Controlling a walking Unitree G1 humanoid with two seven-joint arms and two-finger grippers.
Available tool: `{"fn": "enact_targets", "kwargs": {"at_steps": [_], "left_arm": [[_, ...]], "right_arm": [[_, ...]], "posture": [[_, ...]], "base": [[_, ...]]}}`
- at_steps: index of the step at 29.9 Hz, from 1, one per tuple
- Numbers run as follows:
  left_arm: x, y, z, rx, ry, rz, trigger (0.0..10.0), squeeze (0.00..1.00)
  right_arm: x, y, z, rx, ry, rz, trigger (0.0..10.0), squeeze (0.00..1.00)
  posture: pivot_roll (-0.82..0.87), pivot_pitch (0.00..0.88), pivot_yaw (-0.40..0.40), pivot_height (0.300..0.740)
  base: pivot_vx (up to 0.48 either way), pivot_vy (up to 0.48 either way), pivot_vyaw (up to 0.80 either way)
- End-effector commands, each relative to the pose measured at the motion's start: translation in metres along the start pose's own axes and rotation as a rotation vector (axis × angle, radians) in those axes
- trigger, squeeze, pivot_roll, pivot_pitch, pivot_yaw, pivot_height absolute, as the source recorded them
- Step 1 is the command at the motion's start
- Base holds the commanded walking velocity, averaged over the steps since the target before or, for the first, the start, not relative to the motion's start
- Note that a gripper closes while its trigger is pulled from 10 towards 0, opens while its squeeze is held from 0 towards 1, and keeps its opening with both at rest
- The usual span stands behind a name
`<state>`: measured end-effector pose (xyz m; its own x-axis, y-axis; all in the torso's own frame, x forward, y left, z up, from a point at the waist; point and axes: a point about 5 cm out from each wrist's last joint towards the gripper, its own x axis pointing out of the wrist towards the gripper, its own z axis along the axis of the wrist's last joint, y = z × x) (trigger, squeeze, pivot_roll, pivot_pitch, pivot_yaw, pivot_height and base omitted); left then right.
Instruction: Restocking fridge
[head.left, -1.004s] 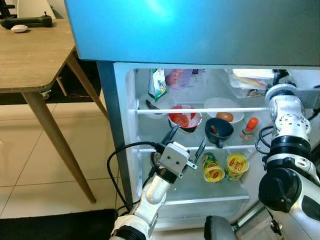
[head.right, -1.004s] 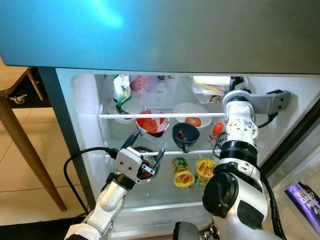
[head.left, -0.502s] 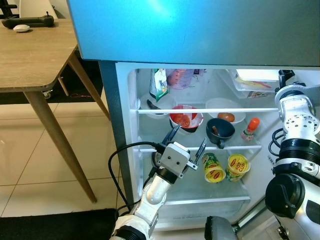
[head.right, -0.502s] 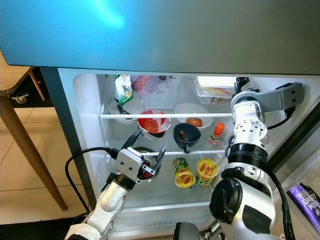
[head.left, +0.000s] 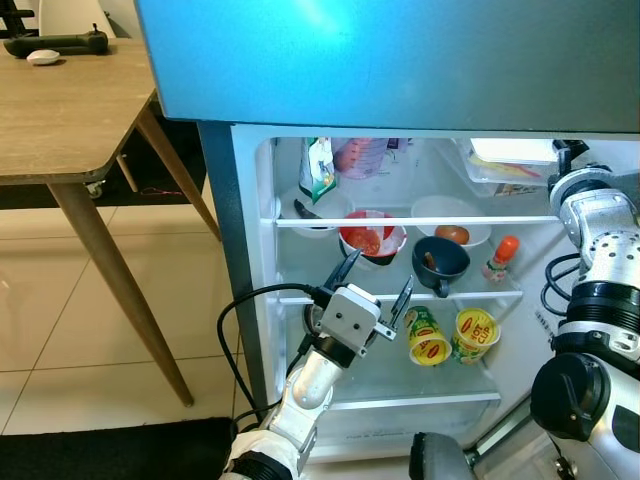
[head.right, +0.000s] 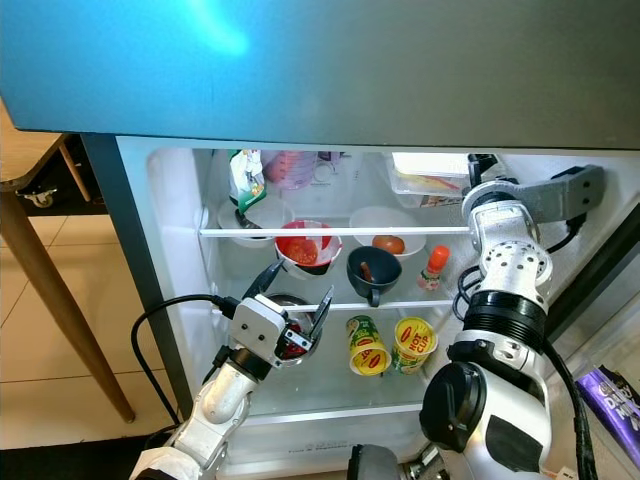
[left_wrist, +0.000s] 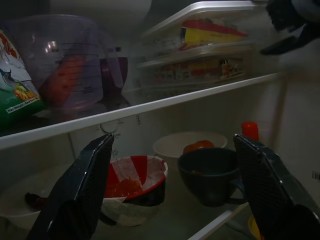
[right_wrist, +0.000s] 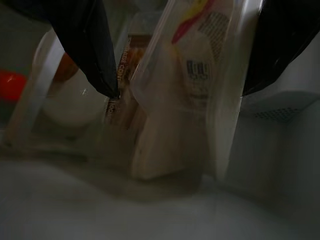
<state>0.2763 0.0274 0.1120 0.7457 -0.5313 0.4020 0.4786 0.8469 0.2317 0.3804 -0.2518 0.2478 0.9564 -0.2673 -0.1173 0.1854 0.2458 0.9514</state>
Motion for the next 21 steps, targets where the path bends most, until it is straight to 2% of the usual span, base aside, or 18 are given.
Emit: {"fn": "enact_targets", "kwargs": {"at_steps": [1, 5, 6, 7, 10, 21], "left_arm": [[0.0, -0.011, -0.002, -0.039, 0.022, -0.003, 10.0, 0.0], [0.0, -0.011, -0.002, -0.039, 0.022, -0.002, 10.0, 0.0], [-0.001, -0.011, -0.002, -0.039, 0.022, -0.003, 10.0, 0.0], [-0.001, -0.011, -0.002, -0.039, 0.022, -0.003, 10.0, 0.0], [-0.001, -0.011, -0.002, -0.039, 0.022, -0.003, 10.0, 0.0], [-0.002, -0.012, -0.003, -0.039, 0.025, -0.01, 10.0, 0.0]], "right_arm": [[-0.001, -0.005, 0.003, 0.039, 0.002, -0.02, 10.0, 0.0], [-0.004, -0.007, 0.004, 0.066, 0.02, -0.025, 10.0, 0.0], [-0.004, -0.011, 0.002, 0.029, 0.076, -0.034, 10.0, 0.0], [-0.004, -0.011, 0.002, 0.029, 0.076, -0.034, 10.0, 0.0], [-0.004, -0.017, -0.001, -0.006, 0.181, -0.023, 10.0, 0.0], [-0.008, -0.014, 0.01, -0.047, 0.24, 0.039, 10.0, 0.0]], "posture": [[-0.12, 0.0, -0.08, 0.55], [-0.12, 0.001, -0.078, 0.55], [-0.12, 0.001, -0.078, 0.55], [-0.12, 0.001, -0.078, 0.55], [-0.12, 0.001, -0.078, 0.55], [-0.13, 0.003, -0.073, 0.55]], "base": [[0.0, 0.0, 0.0], [0.0, 0.0, 0.0], [0.0, 0.0, 0.0], [0.0, 0.0, 0.0], [0.0, 0.0, 0.0], [0.0, 0.0, 0.0]]}}
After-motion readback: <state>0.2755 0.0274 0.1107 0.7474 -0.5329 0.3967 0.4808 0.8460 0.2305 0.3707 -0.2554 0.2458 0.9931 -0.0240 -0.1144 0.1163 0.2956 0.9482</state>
